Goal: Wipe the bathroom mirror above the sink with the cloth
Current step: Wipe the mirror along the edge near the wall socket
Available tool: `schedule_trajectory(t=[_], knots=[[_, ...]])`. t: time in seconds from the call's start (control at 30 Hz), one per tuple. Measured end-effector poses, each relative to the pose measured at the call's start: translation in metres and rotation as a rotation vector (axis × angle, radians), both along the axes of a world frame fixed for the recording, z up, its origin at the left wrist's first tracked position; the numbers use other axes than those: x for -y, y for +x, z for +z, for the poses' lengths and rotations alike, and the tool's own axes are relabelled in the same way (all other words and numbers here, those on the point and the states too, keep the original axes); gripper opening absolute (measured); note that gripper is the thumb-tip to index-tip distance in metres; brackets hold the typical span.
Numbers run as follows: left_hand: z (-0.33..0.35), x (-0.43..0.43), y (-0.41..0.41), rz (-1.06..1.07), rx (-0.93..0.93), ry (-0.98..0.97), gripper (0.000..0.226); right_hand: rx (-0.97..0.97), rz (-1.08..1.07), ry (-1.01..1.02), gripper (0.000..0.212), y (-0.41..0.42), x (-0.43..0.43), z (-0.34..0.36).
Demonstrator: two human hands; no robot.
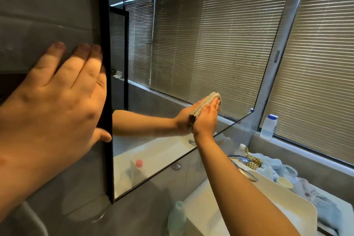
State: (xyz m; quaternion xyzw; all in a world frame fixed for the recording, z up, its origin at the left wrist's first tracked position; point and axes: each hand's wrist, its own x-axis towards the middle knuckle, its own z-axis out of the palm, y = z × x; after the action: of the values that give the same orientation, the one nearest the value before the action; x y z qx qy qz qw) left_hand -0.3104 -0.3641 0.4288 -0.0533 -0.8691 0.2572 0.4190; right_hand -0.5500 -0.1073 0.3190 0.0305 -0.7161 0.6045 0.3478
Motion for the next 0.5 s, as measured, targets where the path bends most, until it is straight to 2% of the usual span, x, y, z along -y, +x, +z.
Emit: schedule_trajectory(t=[0.1, 0.2, 0.3, 0.4, 0.43, 0.5], knots=[[0.0, -0.001, -0.002, 0.046, 0.049, 0.03, 0.156, -0.029, -0.045, 0.053, 0.055, -0.006, -0.007, -0.007], [-0.002, 0.0, -0.004, 0.052, 0.066, 0.052, 0.161, 0.024, -0.06, 0.036, 0.055, -0.021, -0.019, -0.012], [0.0, 0.001, -0.001, 0.039, 0.026, 0.03, 0.15, 0.252, -0.06, -0.058, 0.056, -0.042, -0.041, -0.018], [0.0, 0.001, -0.002, 0.028, 0.021, 0.025, 0.145, 0.573, 0.003, -0.262, 0.082, -0.076, -0.069, -0.042], [0.001, 0.001, -0.002, 0.038, 0.043, 0.028, 0.15, 0.63, 0.035, -0.353, 0.082, -0.078, -0.073, -0.049], [0.001, 0.001, -0.003, 0.056, 0.066, 0.04, 0.157, 0.646, 0.107, -0.42, 0.067, -0.071, -0.074, -0.057]])
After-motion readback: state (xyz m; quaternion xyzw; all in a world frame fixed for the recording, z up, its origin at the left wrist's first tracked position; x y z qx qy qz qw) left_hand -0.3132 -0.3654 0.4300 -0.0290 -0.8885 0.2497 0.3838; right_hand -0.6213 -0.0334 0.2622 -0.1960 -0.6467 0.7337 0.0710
